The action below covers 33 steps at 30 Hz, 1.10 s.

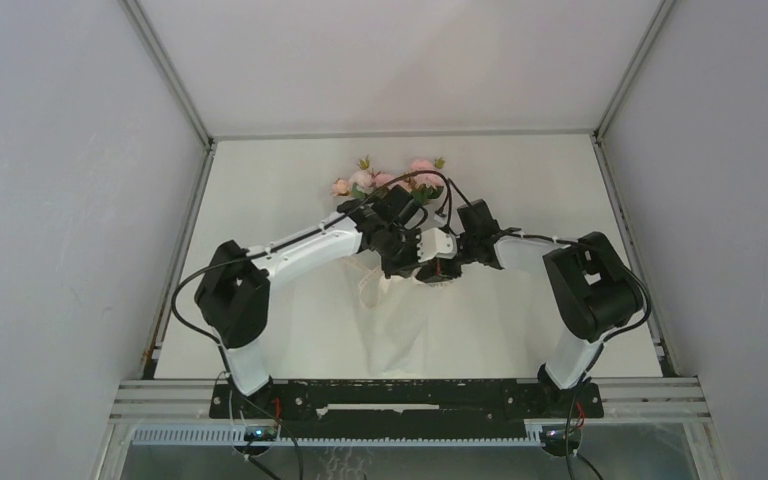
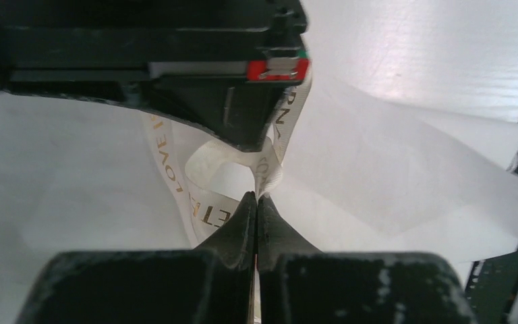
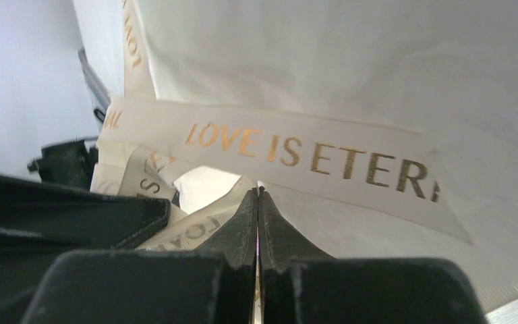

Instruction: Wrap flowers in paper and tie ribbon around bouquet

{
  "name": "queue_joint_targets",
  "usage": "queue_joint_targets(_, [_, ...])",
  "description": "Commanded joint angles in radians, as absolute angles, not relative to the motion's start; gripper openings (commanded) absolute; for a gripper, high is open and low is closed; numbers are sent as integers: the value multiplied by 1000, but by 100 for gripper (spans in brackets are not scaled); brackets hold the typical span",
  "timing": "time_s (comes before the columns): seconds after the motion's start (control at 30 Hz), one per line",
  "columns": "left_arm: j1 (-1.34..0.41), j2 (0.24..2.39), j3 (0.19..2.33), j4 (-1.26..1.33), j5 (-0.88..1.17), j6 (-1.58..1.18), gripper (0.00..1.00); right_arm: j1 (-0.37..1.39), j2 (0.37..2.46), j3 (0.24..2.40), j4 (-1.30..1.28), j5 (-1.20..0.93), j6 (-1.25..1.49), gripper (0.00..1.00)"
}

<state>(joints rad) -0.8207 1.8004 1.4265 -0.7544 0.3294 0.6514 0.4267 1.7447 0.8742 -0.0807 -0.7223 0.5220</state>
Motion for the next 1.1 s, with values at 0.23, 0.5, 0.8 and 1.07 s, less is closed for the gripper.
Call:
queue_joint_targets(0.23, [-700,1736,1439,-658,520,453,0,420,1681,893,-265,-948,275,24])
queue_joint_targets(0.5, [-654,1794,1382,-523,592,305,0,309,1651,893,-248,-903,330,36])
queue_joint_targets(0.8, [-622,1816,1377,-468,633,209,0,265,1429,842,-186,-554,439,35])
queue_joint_targets(1.07, [-617,1819,1359,-434,666,141,0,481,1031,497,172,-158,653,33])
